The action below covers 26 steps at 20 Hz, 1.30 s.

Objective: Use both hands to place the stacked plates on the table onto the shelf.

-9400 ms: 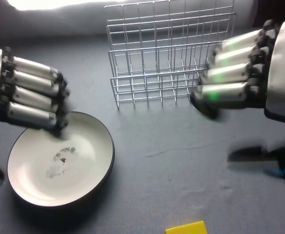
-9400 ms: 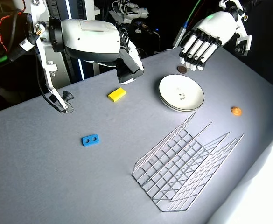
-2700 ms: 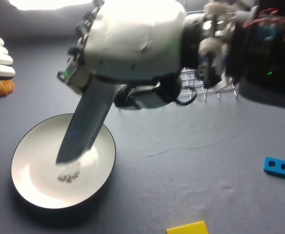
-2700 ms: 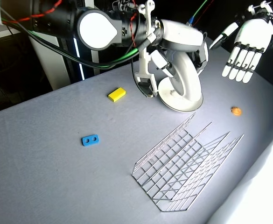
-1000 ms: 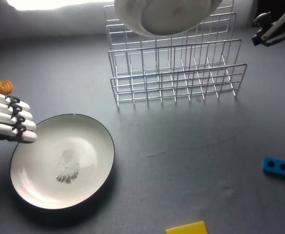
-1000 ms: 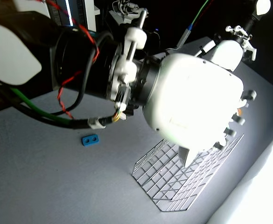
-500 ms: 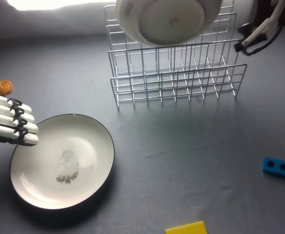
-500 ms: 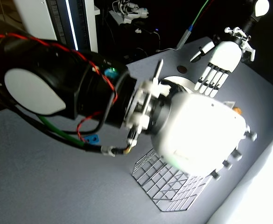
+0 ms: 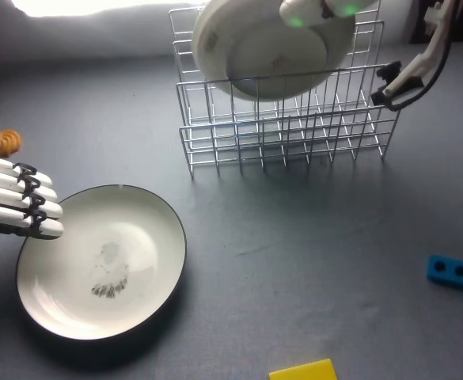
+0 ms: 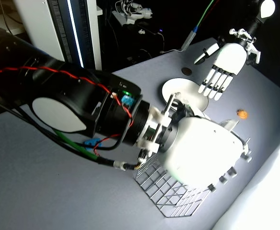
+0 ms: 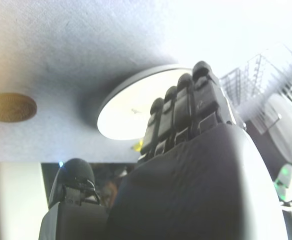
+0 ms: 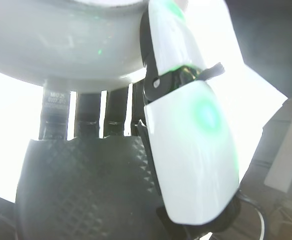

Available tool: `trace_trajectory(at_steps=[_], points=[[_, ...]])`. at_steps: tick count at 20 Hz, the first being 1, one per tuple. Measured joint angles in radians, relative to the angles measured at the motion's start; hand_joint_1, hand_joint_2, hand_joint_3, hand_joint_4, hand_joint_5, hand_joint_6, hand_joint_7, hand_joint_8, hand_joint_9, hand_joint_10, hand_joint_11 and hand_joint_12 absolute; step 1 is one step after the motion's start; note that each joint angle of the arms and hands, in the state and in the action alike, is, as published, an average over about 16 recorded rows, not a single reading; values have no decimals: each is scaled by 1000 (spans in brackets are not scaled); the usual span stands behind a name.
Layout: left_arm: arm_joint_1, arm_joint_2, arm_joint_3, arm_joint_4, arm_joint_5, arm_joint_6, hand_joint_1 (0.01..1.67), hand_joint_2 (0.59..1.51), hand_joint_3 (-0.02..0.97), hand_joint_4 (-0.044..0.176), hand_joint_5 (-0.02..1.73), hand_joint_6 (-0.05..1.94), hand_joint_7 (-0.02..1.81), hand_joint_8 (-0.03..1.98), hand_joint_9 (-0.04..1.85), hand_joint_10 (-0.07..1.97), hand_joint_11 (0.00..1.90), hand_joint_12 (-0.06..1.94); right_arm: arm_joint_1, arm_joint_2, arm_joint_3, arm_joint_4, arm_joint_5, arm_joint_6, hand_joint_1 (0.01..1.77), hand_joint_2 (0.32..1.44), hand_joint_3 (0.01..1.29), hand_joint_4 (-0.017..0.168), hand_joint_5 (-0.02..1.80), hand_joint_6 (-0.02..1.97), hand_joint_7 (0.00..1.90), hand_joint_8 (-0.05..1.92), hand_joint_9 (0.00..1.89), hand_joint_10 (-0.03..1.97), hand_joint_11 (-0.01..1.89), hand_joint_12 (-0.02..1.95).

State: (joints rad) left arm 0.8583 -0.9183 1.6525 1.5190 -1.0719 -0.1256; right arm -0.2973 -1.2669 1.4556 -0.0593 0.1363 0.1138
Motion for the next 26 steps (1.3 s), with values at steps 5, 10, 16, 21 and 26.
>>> trace_trajectory(at_steps=[5, 10, 16, 21, 26], points=[[4, -1, -4, 5, 2, 0, 15, 1164, 15, 3, 16, 17, 20, -9, 19, 5, 21, 8, -28, -14, 20, 8, 9, -2, 1332, 1070, 14, -9, 803, 1041, 975, 825, 952, 905, 694, 1177], [6, -1, -9, 12, 5, 0, 15, 1166, 15, 3, 18, 17, 20, -9, 18, 4, 22, 8, -49, -21, 31, 10, 22, -4, 1283, 1081, 14, -8, 807, 935, 985, 608, 973, 549, 655, 1177], [10, -1, -15, 17, 8, 0, 15, 1164, 16, 3, 19, 17, 21, -9, 18, 3, 21, 9, -64, -24, 37, 13, 40, -8, 1191, 1072, 14, -5, 796, 550, 938, 288, 936, 117, 544, 1154], [18, -2, -20, 18, 15, -1, 16, 1162, 16, 2, 20, 16, 19, -10, 14, -3, 21, 9, -57, -17, 35, 14, 46, -19, 1133, 1049, 14, -4, 717, 225, 811, 82, 794, 35, 379, 1121], [36, -6, -24, 12, 25, -9, 16, 1161, 17, 2, 18, 16, 18, -9, 3, -13, 21, 9, -29, 3, 16, 7, 48, -33, 1102, 1010, 14, -3, 560, 10, 586, 9, 551, 6, 195, 913]])
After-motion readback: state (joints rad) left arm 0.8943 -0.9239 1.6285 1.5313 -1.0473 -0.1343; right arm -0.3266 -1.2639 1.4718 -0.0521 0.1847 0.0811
